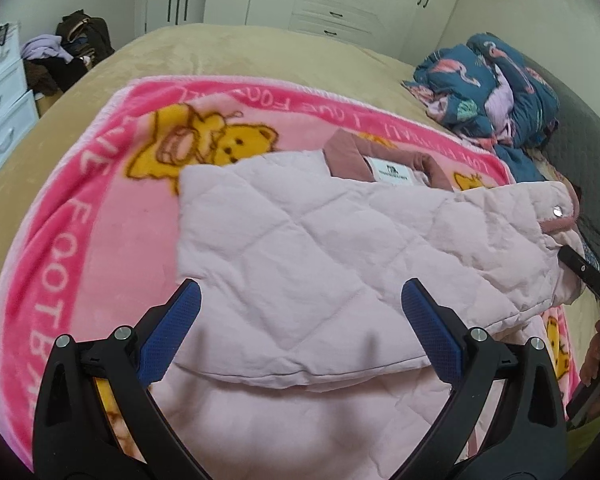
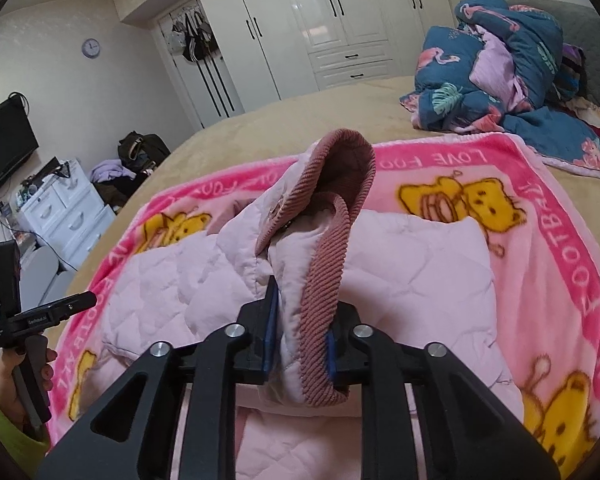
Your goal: Fold large clothes
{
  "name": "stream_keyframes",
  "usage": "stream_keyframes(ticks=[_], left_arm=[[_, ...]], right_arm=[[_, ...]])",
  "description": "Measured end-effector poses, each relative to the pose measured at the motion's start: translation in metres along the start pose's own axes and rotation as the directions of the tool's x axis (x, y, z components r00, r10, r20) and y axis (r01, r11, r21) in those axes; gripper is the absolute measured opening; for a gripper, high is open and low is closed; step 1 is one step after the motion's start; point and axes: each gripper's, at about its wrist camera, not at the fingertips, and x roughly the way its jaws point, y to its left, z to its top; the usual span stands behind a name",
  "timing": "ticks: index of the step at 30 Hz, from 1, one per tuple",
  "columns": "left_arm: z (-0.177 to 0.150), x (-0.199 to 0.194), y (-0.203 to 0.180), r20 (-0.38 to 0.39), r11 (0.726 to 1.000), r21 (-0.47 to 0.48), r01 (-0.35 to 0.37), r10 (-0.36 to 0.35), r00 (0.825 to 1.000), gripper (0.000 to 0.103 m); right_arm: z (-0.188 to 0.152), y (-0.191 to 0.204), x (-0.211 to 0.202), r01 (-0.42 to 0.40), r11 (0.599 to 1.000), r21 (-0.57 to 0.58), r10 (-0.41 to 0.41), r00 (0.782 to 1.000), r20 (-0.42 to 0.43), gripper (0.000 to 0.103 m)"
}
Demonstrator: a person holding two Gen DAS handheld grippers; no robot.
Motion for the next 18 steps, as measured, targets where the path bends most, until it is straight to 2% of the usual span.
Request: stream_keyframes(ticks=[1,3,5,9,13,15,18], left_arm=[[-0.001,0.003,-0.002,-0.005,1.000,0.004,0.001,-0.001,1.000,0.094],[-0.003,0.006,-0.006,-0.011,1.000,0.010,0.003,-0.003,1.000,0.094],[-0.005,0.009,-0.009,-0.018,1.000,0.014,0.006,-0.006,1.000,0.094],[-0.006,0.014,-0.015,-0.025,1.000,0.027,0.008,-0.007,1.000,0.094],[-0.006,0.021,-0.021,-0.036,0.999,0.044,0.007,-0.006,0.999,0.094],[-0.008,0.027,-0.026,-0.052,0.998,0.054,0.018,-0.016,0.999,0.094],[-0.016,0.043,-0.034,-0.099,0.995,0.102,-0.009,0.019,0.995,0.094]], right_arm=[[-0.001,-0.001,0.000,0.007,1.000,0.005,-0.007,1.000,-0.002,0.027],[-0.001,-0.006,0.001,0.017,0.999,0.028,-0.017,1.000,-0.006,0.038],[-0.002,-0.009,-0.002,0.028,0.999,0.033,-0.028,1.000,0.006,0.041],[-0.002,-0.011,-0.011,0.055,0.998,0.023,-0.056,0.998,0.038,0.054],[-0.002,-0.007,-0.013,0.061,0.998,0.000,-0.061,0.997,0.042,0.057],[-0.002,-0.004,-0.012,0.052,0.999,-0.007,-0.052,0.998,0.037,0.062],[-0.004,0.005,-0.008,0.043,0.999,-0.028,-0.042,0.999,0.023,0.066]])
